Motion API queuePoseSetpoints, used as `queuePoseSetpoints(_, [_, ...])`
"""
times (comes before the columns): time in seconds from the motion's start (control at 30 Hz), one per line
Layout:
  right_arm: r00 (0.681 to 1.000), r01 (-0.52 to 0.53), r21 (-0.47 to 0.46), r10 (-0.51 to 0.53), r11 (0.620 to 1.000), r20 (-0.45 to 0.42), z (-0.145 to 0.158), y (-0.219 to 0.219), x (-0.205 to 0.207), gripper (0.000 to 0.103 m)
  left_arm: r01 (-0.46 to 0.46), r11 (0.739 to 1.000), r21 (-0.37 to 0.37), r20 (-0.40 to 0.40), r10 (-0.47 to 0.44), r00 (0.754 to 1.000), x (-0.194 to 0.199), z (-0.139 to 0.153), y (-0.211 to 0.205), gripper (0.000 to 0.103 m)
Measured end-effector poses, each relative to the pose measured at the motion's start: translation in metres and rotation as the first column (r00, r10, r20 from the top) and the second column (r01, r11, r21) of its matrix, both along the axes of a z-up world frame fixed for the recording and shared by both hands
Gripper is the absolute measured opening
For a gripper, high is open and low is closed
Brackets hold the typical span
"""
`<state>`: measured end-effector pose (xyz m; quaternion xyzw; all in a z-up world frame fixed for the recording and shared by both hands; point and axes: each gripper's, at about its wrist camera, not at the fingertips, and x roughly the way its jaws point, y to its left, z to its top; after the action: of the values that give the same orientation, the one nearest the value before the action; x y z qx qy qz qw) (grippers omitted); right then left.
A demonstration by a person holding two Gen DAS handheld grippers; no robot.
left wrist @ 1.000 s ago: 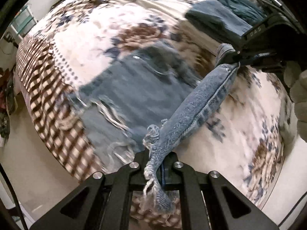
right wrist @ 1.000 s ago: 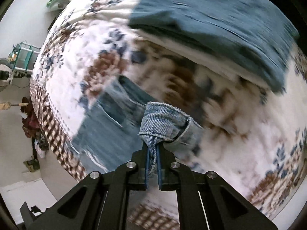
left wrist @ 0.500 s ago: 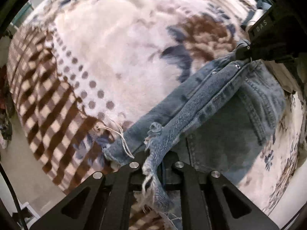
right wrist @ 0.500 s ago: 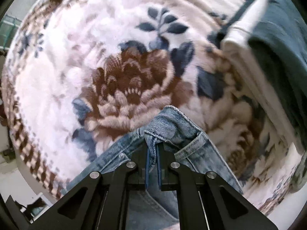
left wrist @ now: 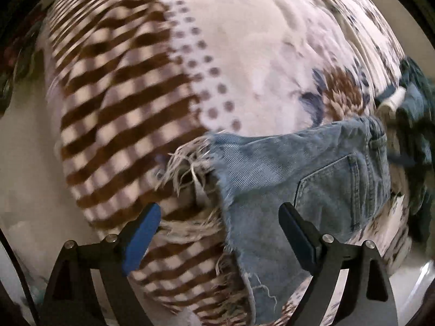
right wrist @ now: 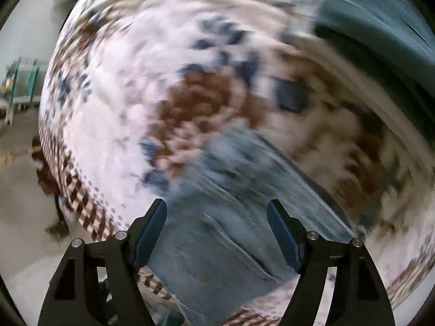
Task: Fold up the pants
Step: 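Lift both hems and fold them over toward the waistband with both tools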
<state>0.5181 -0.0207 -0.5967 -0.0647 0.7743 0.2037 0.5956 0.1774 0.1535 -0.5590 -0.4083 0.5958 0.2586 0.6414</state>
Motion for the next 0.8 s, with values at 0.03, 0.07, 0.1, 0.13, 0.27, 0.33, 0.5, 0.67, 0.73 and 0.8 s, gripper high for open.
queuePoseSetpoints(0.03, [1.000,0.024,-0.007,-0.024,1.000,0.000,0.000,-0.016,0.000,0.078,-0.025,1.000,-0.008,0.001,0.025,1.000,-0.008,0.000,-0.002,0.089])
queuePoseSetpoints(0.07, [0.999,0.039,-0.014,-0.039,0.999,-0.001,0.000,-0.030,-0.002,0.078,-0.051,0.998,-0.025,0.006,0.052,0.999,-0.015,0.000,-0.008,0.089])
queuePoseSetpoints(0.1, [0.999,0.051,-0.025,-0.051,0.998,-0.002,-0.004,-0.044,-0.003,0.078,-0.061,0.997,-0.041,0.004,0.061,0.998,-0.021,-0.001,-0.018,0.088])
queuePoseSetpoints(0.13, [0.998,0.060,-0.039,-0.060,0.997,-0.004,-0.007,-0.060,-0.005,0.078,-0.058,0.997,-0.051,-0.004,0.058,0.998,-0.019,-0.003,-0.024,0.088])
queuePoseSetpoints(0.27, [0.995,0.088,-0.072,-0.091,0.994,-0.042,-0.025,-0.104,-0.020,0.078,-0.033,0.994,-0.106,-0.017,0.031,0.999,-0.026,-0.011,-0.061,0.088])
queuePoseSetpoints(0.33, [0.995,0.077,-0.073,-0.081,0.994,-0.060,-0.034,-0.117,-0.027,0.078,-0.040,0.990,-0.138,-0.019,0.038,0.999,-0.028,-0.016,-0.076,0.088])
queuePoseSetpoints(0.5, [0.995,0.035,-0.015,-0.037,0.999,-0.091,-0.059,-0.125,-0.040,0.081,-0.109,0.964,-0.243,-0.017,0.108,0.994,-0.027,-0.043,-0.109,0.088])
queuePoseSetpoints(0.67, [0.991,0.072,0.071,-0.063,0.995,-0.121,-0.084,-0.127,-0.039,0.084,-0.039,0.968,-0.248,0.021,0.045,0.999,-0.004,-0.058,-0.141,0.075])
queuePoseSetpoints(0.73, [0.987,0.110,0.116,-0.094,0.987,-0.134,-0.089,-0.130,-0.037,0.084,-0.036,0.977,-0.212,0.022,0.041,0.999,-0.003,-0.060,-0.144,0.052])
queuePoseSetpoints(0.8, [0.981,0.161,0.164,-0.139,0.973,-0.138,-0.089,-0.138,-0.040,0.070,-0.042,0.980,-0.195,0.035,0.050,0.998,-0.002,-0.059,-0.145,0.027])
